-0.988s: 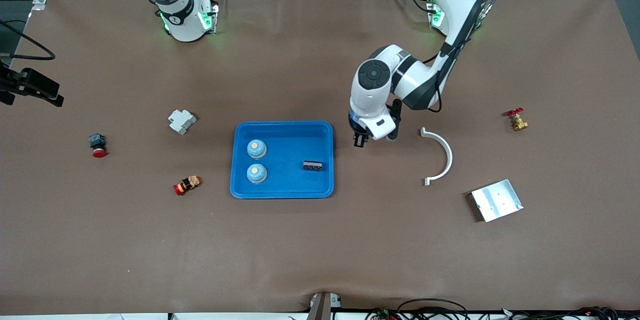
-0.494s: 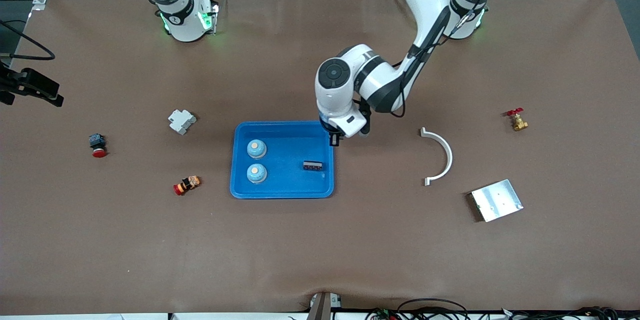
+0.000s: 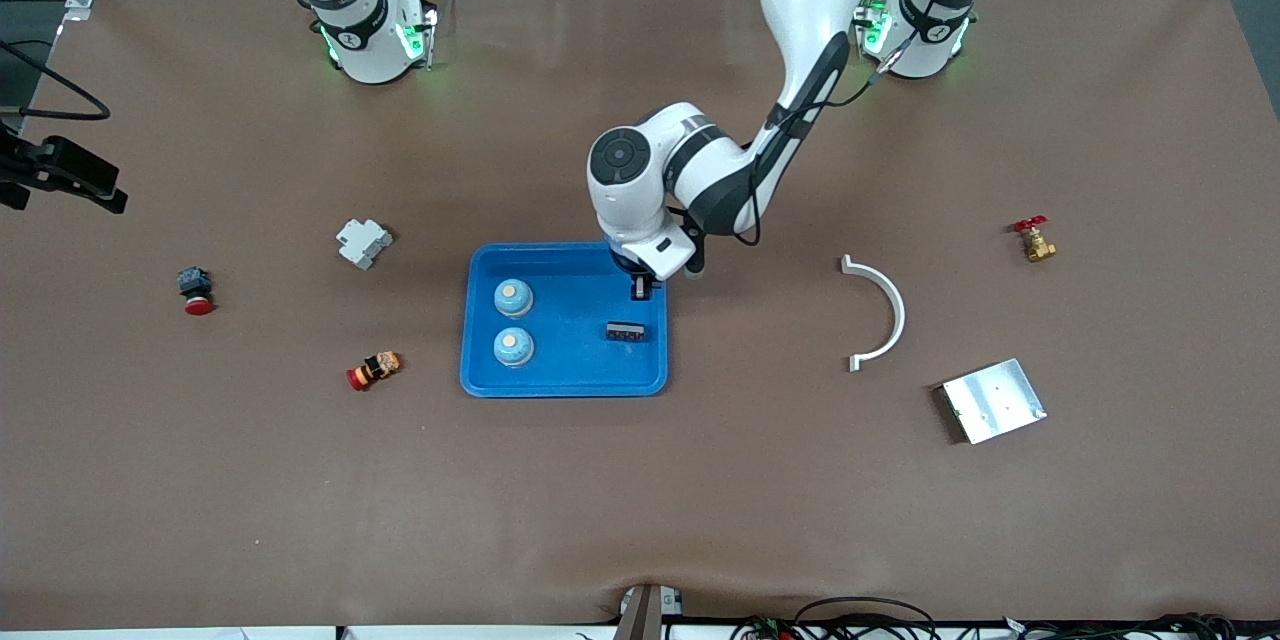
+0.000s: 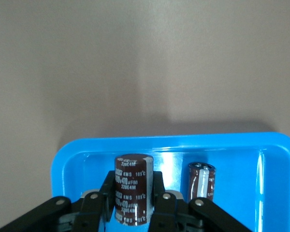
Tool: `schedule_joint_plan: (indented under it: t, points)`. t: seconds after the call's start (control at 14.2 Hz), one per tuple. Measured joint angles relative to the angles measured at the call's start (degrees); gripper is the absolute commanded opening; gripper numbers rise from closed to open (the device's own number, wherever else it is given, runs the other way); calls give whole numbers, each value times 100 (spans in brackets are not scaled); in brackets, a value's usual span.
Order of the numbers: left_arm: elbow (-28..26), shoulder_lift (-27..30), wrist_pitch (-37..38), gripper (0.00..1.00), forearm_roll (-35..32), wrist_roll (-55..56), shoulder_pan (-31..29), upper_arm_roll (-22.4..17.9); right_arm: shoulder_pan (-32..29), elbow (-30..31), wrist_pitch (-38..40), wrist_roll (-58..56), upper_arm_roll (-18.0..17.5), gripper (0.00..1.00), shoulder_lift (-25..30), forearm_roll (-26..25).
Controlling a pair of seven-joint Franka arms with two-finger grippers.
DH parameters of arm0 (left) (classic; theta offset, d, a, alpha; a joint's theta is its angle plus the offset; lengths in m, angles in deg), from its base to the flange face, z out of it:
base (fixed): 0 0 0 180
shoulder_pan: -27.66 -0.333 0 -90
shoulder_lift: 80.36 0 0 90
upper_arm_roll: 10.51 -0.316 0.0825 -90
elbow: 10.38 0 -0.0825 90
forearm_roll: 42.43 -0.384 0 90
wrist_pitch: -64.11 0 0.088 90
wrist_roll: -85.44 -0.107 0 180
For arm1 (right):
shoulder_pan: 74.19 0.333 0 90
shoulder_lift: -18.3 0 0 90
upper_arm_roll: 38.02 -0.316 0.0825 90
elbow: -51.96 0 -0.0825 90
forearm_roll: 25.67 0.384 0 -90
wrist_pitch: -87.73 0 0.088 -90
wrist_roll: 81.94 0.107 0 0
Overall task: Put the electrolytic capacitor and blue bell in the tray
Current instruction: 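Lower the capacitor beside the first one and open the left gripper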
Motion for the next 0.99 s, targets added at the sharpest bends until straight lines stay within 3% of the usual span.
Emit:
schedule_joint_plan:
  t: [0.99]
  points:
    - [423,-582,-44,0,0,105,326,-195,-1,0,1,0,3,100,0,0]
